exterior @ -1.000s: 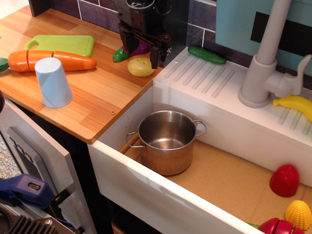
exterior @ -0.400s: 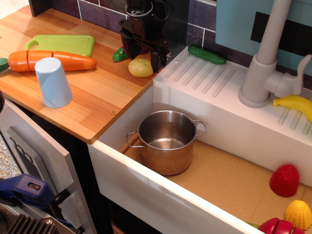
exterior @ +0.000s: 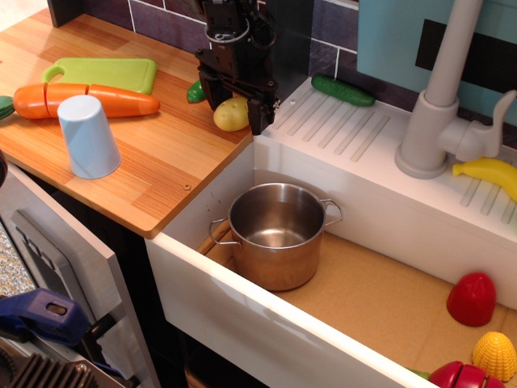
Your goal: Put potato in pot or pan
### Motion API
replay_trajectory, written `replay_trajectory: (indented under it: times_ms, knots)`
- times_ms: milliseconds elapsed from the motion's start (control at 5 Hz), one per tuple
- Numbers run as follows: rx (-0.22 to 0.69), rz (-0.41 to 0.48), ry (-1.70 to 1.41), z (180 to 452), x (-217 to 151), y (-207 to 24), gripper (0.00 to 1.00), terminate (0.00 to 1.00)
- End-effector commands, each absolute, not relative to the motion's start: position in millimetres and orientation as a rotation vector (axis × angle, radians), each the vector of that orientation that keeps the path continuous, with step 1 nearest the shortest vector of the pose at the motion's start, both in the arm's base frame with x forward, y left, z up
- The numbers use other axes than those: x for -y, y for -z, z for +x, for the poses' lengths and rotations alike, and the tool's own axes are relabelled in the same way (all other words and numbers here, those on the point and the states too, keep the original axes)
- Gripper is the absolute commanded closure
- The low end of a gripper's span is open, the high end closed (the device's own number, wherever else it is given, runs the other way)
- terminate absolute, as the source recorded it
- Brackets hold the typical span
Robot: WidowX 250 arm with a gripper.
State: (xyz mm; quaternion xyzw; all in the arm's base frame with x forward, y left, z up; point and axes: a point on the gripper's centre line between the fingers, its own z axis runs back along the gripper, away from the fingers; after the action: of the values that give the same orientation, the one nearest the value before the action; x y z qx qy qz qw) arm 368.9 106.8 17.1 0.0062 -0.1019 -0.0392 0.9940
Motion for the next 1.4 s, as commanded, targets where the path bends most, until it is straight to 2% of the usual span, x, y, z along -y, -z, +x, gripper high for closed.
replay_trajectory:
  times_ms: [0,200,400,600,800,1200]
  knots:
    - [0.242,0.071,0.072,368,-111,-33,0.00,0.00]
    - [0.257,0.074,0.056,367,-110,-31,1.00,0.00]
    - [0.227,0.084,0.050,364,-104,-41,1.00,0.00]
    - [0.182,0.120,-0.003,347,-89,-61,1.00,0.00]
    - [0.142,0.122,-0.044,328,-70,-71,1.00,0.00]
    - [0.142,0.039,-0.126,313,-31,-61,1.00,0.00]
